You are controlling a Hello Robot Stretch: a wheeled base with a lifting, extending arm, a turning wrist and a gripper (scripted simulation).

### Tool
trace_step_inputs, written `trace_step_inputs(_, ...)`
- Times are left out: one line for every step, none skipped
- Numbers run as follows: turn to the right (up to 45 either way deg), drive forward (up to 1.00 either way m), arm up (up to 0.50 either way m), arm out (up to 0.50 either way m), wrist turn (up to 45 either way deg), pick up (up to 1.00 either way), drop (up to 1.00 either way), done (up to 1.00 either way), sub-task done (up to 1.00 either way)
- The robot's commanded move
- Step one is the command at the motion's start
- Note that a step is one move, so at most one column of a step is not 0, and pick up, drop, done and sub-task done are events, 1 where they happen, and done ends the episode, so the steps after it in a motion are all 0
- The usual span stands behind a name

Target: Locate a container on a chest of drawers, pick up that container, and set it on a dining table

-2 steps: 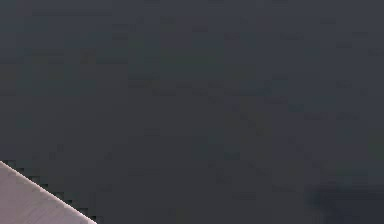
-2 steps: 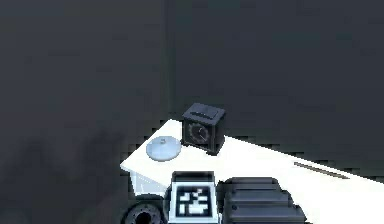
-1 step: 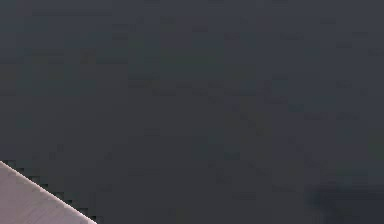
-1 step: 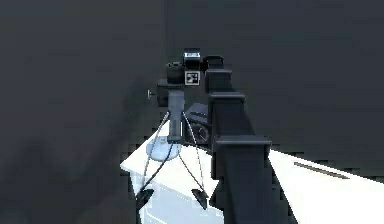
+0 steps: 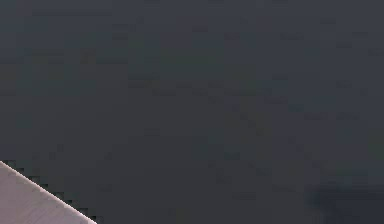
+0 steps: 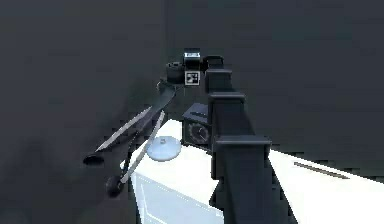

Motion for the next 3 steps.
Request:
trace_step_inputs(0.0, 0.0, 0.0, 0.0, 45.0, 0.0, 0.0, 0.0, 0.0)
trace_step_inputs(0.0, 0.0, 0.0, 0.0, 45.0, 0.0, 0.0, 0.0, 0.0)
trace_step_inputs(0.0, 0.0, 0.0, 0.0, 15.0, 0.0, 0.0, 0.0, 0.0)
